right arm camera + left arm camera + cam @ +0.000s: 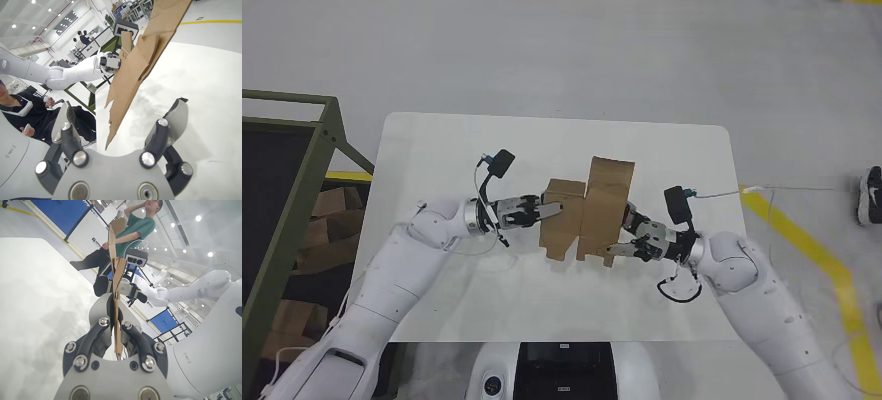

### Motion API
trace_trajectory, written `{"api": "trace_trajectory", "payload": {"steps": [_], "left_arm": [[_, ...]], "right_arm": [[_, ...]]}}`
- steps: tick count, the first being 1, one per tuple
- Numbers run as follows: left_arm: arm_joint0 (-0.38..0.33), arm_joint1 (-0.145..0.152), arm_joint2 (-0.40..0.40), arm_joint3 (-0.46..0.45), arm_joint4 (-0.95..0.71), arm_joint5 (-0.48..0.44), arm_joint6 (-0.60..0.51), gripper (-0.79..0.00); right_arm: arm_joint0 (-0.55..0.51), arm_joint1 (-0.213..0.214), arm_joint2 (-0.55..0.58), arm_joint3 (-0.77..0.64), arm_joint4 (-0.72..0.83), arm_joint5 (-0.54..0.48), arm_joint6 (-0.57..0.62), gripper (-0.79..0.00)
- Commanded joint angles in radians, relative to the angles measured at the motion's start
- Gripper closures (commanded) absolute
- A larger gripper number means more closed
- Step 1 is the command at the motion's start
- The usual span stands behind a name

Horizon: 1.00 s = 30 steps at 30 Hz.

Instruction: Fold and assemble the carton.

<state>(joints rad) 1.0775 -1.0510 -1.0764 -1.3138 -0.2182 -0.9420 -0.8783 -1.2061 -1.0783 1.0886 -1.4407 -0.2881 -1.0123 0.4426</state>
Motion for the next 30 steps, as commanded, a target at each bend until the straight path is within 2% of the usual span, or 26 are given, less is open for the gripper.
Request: {"api": "trace_trajectory", "payload": {"steps": [1, 3, 4, 5, 9, 12, 13, 15, 23, 24, 25, 26, 27, 30], "left_arm": [[-0.002, 0.002, 0.006, 0.004, 0.004, -0.008, 0.008, 0.000], [-0.004, 0.004, 0.009, 0.010, 0.015, -0.018, 0.018, 0.000], [-0.004, 0.005, 0.012, 0.010, 0.018, -0.021, 0.021, 0.000], [-0.005, 0.005, 0.015, 0.010, 0.019, -0.023, 0.023, 0.000], [-0.004, 0.007, 0.024, 0.007, 0.027, -0.036, 0.036, 0.000], [-0.003, 0.009, 0.022, 0.006, 0.043, -0.043, 0.049, 0.000], [-0.001, 0.009, 0.021, 0.005, 0.051, -0.042, 0.058, 0.000], [0.003, 0.009, 0.019, 0.001, 0.069, -0.042, 0.077, 0.000], [0.017, 0.010, 0.020, -0.013, 0.104, -0.052, 0.111, 0.000], [0.019, 0.011, 0.019, -0.016, 0.106, -0.053, 0.111, -0.052], [0.020, 0.012, 0.019, -0.018, 0.106, -0.054, 0.110, -0.308], [0.022, 0.013, 0.019, -0.020, 0.105, -0.052, 0.109, -0.440], [0.023, 0.014, 0.019, -0.023, 0.101, -0.050, 0.106, -0.785], [0.024, 0.019, 0.013, -0.027, 0.074, -0.039, 0.097, -0.785]], "right_arm": [[0.012, 0.000, -0.013, 0.012, 0.023, 0.000, 0.012, -0.573], [0.025, 0.000, -0.024, 0.024, 0.040, 0.000, 0.026, -0.533], [0.030, 0.000, -0.029, 0.029, 0.045, 0.000, 0.032, -0.416], [0.035, 0.000, -0.033, 0.032, 0.049, 0.000, 0.037, -0.369], [0.039, 0.000, -0.037, 0.044, 0.059, 0.015, 0.033, -0.314], [0.037, 0.001, -0.036, 0.037, 0.054, 0.028, 0.029, -0.203], [0.035, 0.001, -0.035, 0.033, 0.051, 0.032, 0.027, -0.086], [0.030, 0.002, -0.034, 0.026, 0.046, 0.040, 0.024, -0.003], [0.022, 0.004, -0.032, 0.003, 0.037, 0.062, 0.017, 0.000], [0.021, 0.004, -0.032, 0.000, 0.036, 0.062, 0.017, 0.000], [0.020, 0.004, -0.031, -0.002, 0.035, 0.060, 0.017, 0.000], [0.019, 0.005, -0.031, -0.005, 0.034, 0.060, 0.018, 0.000], [0.017, 0.005, -0.030, -0.008, 0.033, 0.059, 0.018, 0.000], [0.011, 0.008, -0.024, -0.019, 0.033, 0.058, 0.022, 0.000]]}}
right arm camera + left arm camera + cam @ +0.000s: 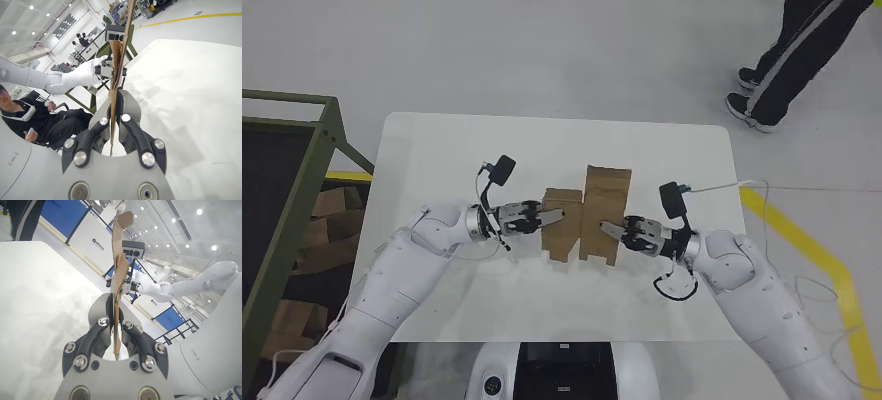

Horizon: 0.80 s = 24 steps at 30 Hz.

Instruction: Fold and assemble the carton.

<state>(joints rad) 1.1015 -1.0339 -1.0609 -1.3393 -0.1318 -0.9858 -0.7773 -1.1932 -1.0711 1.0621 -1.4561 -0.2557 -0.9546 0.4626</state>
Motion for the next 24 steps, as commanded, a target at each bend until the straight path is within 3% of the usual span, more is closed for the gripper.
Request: {"api": "trace_trajectory", "payload": {"steps": [1, 6, 14, 24], "left_arm": [[-0.001, 0.004, -0.005, -0.005, -0.029, 0.006, -0.013, -0.785], [-0.014, 0.023, -0.047, -0.015, -0.119, 0.011, -0.068, -0.785], [-0.060, 0.065, -0.098, -0.067, -0.193, 0.095, -0.152, -0.785], [-0.060, 0.065, -0.098, -0.067, -0.193, 0.095, -0.152, -0.785]], "right_arm": [[-0.003, 0.002, 0.005, -0.008, 0.001, 0.000, 0.005, 0.000], [-0.017, 0.010, 0.019, -0.048, 0.007, 0.008, 0.027, 0.000], [-0.001, 0.017, 0.001, -0.093, 0.051, 0.073, 0.118, 0.000], [0.006, 0.018, -0.002, -0.093, 0.063, 0.090, 0.142, 0.000]]}}
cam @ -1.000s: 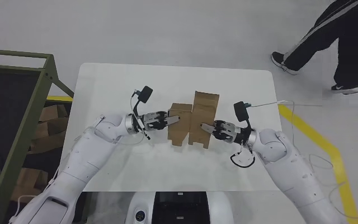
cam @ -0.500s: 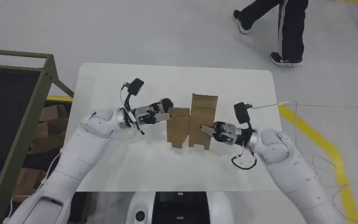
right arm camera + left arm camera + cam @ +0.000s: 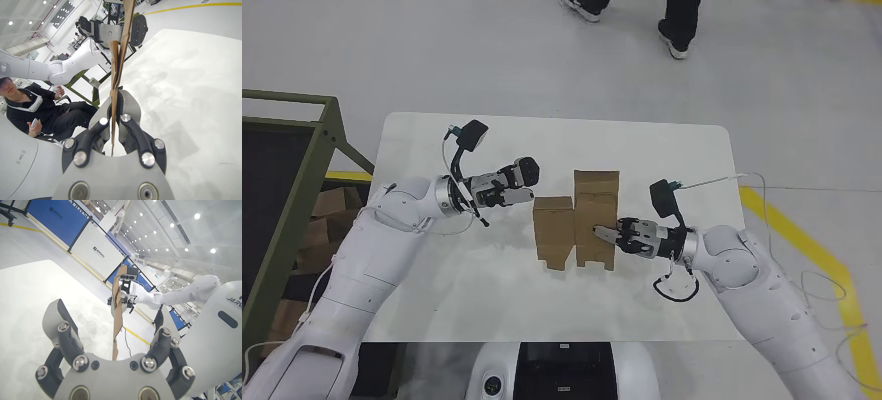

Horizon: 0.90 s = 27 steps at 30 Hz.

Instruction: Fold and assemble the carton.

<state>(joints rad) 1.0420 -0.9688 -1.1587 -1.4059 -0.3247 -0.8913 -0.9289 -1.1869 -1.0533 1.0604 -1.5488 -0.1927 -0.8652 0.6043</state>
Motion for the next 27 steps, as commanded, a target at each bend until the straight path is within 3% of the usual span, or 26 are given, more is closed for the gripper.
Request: {"api": "trace_trajectory", "payload": {"steps": [1, 14, 27], "left_arm": [[0.000, 0.000, 0.000, 0.000, 0.000, 0.000, 0.000, -0.785], [0.008, -0.003, 0.002, -0.028, 0.063, 0.018, 0.047, -0.785], [-0.073, -0.008, 0.081, 0.031, 0.168, -0.090, 0.090, -0.785]], "right_arm": [[0.000, 0.000, 0.000, 0.000, 0.000, 0.000, 0.000, 0.000], [-0.019, 0.000, 0.000, -0.002, -0.005, 0.016, -0.022, 0.000], [0.008, 0.004, -0.021, 0.023, 0.082, 0.017, 0.051, 0.000]]}}
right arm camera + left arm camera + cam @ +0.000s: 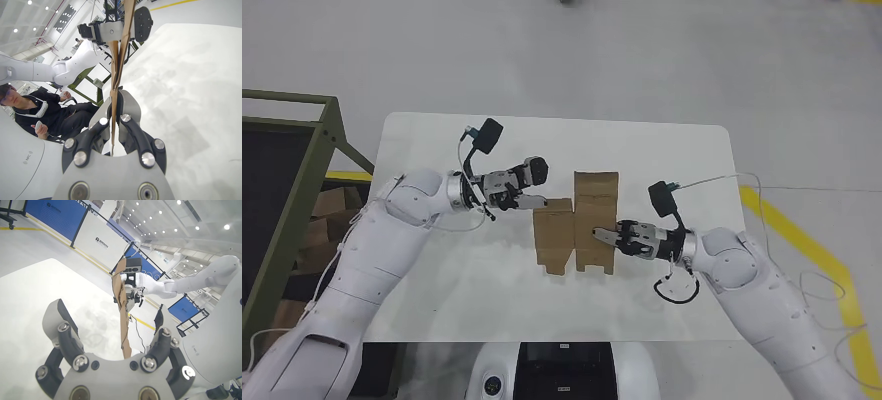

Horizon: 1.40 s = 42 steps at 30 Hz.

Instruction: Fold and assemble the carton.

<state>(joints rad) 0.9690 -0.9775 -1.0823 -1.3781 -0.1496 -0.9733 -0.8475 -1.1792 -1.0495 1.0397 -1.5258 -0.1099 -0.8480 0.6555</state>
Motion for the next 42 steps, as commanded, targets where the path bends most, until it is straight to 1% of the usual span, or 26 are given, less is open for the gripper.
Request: {"api": "trace_trajectory", "payload": {"steps": [1, 7, 9, 13, 17, 22, 25, 28, 33, 35, 41, 42], "left_arm": [[0.000, 0.001, 0.005, 0.004, -0.007, -0.008, 0.009, -0.785], [0.000, 0.001, 0.005, 0.004, -0.007, -0.008, 0.009, -0.785], [0.007, -0.001, 0.003, -0.014, 0.017, 0.030, 0.045, -0.785], [0.011, -0.007, 0.012, -0.032, 0.029, 0.031, 0.088, -0.785], [-0.006, -0.012, 0.026, -0.023, 0.054, 0.035, 0.100, -0.785], [-0.028, -0.022, 0.054, 0.008, 0.040, 0.005, 0.111, -0.785], [-0.046, -0.028, 0.068, 0.027, 0.057, 0.008, 0.117, -0.702], [-0.055, -0.034, 0.081, 0.035, 0.082, 0.005, 0.136, -0.566], [-0.063, -0.043, 0.102, 0.044, 0.106, -0.008, 0.160, -0.536], [-0.068, -0.046, 0.113, 0.046, 0.113, -0.014, 0.156, -0.505], [-0.077, -0.050, 0.126, 0.064, 0.110, -0.036, 0.156, -0.520], [-0.078, -0.050, 0.128, 0.066, 0.108, -0.039, 0.155, -0.505]], "right_arm": [[0.000, 0.000, 0.000, 0.000, -0.001, 0.000, 0.000, 0.000], [0.000, 0.000, 0.000, 0.000, -0.001, 0.000, 0.000, 0.000], [-0.006, -0.001, -0.005, -0.006, -0.010, 0.016, -0.006, 0.000], [-0.011, -0.002, -0.017, -0.011, -0.010, 0.016, -0.004, 0.000], [-0.003, -0.002, -0.033, 0.003, 0.027, 0.002, 0.021, 0.000], [0.021, -0.005, -0.054, 0.020, 0.064, -0.001, 0.054, 0.000], [0.031, -0.007, -0.065, 0.025, 0.074, 0.007, 0.057, 0.000], [0.039, -0.009, -0.074, 0.027, 0.080, 0.009, 0.064, 0.000], [0.044, -0.009, -0.083, 0.025, 0.084, 0.005, 0.072, 0.000], [0.044, -0.010, -0.084, 0.024, 0.082, 0.007, 0.070, 0.000], [0.045, -0.011, -0.085, 0.020, 0.081, 0.018, 0.053, 0.000], [0.045, -0.011, -0.085, 0.020, 0.080, 0.018, 0.052, 0.000]]}}
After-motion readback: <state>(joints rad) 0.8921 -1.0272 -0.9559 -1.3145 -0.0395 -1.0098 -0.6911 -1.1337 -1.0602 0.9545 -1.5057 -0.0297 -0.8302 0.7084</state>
